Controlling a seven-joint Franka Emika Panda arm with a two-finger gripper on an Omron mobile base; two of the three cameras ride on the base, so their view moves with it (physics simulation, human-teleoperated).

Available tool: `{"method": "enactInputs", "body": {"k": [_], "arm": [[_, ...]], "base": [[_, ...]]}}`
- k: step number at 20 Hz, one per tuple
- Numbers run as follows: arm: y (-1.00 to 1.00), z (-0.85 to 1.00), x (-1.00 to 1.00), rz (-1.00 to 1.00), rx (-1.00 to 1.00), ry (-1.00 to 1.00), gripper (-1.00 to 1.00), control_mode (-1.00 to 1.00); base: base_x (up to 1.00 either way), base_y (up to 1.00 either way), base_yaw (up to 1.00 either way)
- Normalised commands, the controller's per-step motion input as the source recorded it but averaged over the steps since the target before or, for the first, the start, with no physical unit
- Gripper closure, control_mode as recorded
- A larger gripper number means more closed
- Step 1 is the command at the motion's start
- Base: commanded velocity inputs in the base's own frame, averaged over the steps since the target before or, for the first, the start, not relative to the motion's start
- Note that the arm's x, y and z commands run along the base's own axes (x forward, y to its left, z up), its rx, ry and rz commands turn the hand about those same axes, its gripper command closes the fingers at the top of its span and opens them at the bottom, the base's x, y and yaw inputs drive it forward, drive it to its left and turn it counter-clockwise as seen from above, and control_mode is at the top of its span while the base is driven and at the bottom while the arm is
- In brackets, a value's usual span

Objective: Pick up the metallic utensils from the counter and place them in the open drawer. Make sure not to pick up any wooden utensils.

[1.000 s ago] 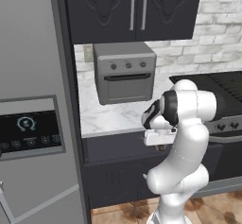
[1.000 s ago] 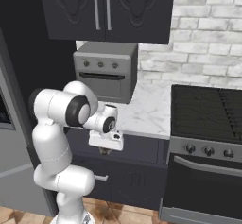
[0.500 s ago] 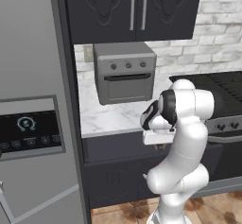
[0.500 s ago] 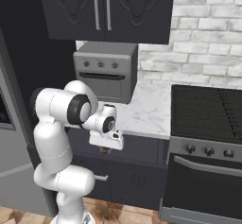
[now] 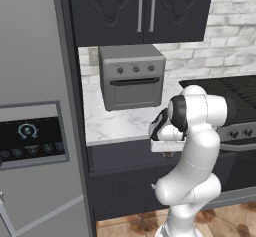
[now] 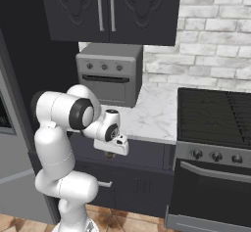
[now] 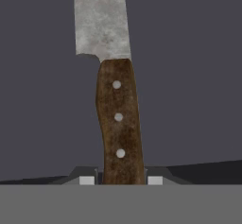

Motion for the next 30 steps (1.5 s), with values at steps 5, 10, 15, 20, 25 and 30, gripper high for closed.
{"method": "enactInputs", "body": {"k": [5, 10, 15, 20, 25, 30], "arm": [[0.0, -0.18, 0.0, -0.06, -0.03, -0.05, 1.0, -1.0], [0.0, -0.12, 0.03, -0.06, -0.04, -0.02, 1.0, -1.0], [0.0, -0.02, 0.06, -0.06, -0.03, -0.01, 1.0, -1.0], [0.0, -0.01, 0.04, -0.04, -0.02, -0.02, 1.0, -1.0], [0.0, 0.0, 0.0, 0.0, 0.0, 0.0, 1.0, -1.0], [0.0, 0.0, 0.0, 0.0, 0.0, 0.0, -1.0, -1.0]], "base": [[0.0, 0.0, 0.0], [0.0, 0.0, 0.0], [0.0, 0.0, 0.0], [0.0, 0.0, 0.0], [0.0, 0.0, 0.0], [0.0, 0.0, 0.0]]}}
